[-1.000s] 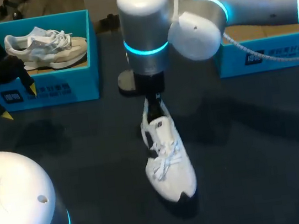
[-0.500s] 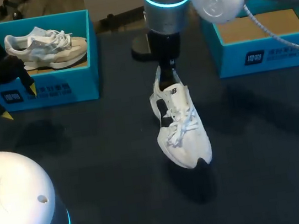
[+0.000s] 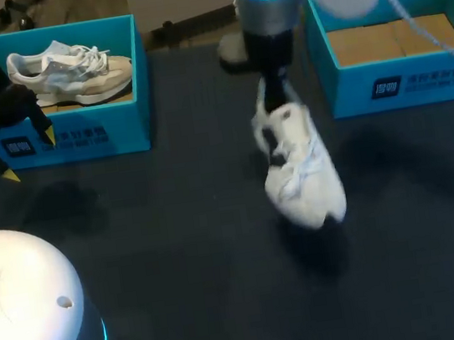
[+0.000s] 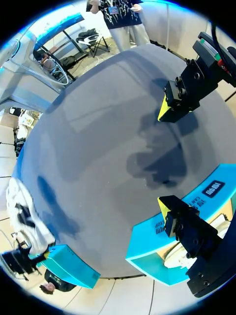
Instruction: Take the shoe out of the shoebox, open the shoe tongue, remove and reinsert the insole, then place the shoe into the shoebox
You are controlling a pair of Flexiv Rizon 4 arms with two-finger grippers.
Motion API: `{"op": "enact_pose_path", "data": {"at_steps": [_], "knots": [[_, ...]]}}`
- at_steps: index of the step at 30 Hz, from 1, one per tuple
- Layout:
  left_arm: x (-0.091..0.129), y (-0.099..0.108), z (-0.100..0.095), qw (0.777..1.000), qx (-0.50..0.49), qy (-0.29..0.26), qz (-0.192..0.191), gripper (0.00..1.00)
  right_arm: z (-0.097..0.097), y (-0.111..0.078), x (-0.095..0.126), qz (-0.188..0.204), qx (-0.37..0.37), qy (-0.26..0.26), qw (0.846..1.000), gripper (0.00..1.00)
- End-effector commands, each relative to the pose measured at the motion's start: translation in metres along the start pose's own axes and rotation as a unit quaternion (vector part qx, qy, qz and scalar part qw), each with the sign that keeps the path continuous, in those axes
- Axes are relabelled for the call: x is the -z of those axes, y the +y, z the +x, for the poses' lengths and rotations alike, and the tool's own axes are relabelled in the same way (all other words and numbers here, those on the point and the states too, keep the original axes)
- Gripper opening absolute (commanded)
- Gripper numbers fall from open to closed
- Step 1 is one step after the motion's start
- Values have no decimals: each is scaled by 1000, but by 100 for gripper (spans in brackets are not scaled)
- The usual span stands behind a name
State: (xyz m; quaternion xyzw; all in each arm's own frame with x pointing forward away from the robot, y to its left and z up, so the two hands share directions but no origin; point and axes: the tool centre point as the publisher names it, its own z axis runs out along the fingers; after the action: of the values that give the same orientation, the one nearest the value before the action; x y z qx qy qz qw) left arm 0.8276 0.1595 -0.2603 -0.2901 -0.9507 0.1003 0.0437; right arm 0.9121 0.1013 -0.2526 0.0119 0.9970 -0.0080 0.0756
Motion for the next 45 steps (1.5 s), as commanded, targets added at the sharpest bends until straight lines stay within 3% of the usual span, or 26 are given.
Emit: {"op": "enact_pose_path", "data": {"at_steps": [1, 8, 11, 12, 27, 31, 39, 45], "knots": [[0, 0, 0, 1000, -1, 1, -1, 100, -37, -40, 50, -20, 22, -2, 1000, 0], [0, 0, 0, 1000, -1, 1, -1, 100, -96, -79, 72, -2, 27, -4, 1000, 0], [0, 0, 0, 1000, -1, 1, -1, 100, -111, -91, 84, -2, 23, -12, 1000, 0], [0, 0, 0, 1000, -1, 1, -1, 100, -113, -91, 86, 15, 16, -7, 1000, 0], [0, 0, 0, 1000, -1, 1, -1, 100, -114, -92, 85, 20, 13, -1, 1000, 0], [0, 0, 0, 1000, -1, 1, -1, 100, -129, -114, 89, 26, -9, 6, 1000, 0], [0, 0, 0, 1000, -1, 1, -1, 100, -167, -172, 122, 27, -23, -20, 999, 0], [0, 0, 0, 1000, -1, 1, -1, 100, -200, -215, 125, 20, -19, -28, 999, 0]]}}
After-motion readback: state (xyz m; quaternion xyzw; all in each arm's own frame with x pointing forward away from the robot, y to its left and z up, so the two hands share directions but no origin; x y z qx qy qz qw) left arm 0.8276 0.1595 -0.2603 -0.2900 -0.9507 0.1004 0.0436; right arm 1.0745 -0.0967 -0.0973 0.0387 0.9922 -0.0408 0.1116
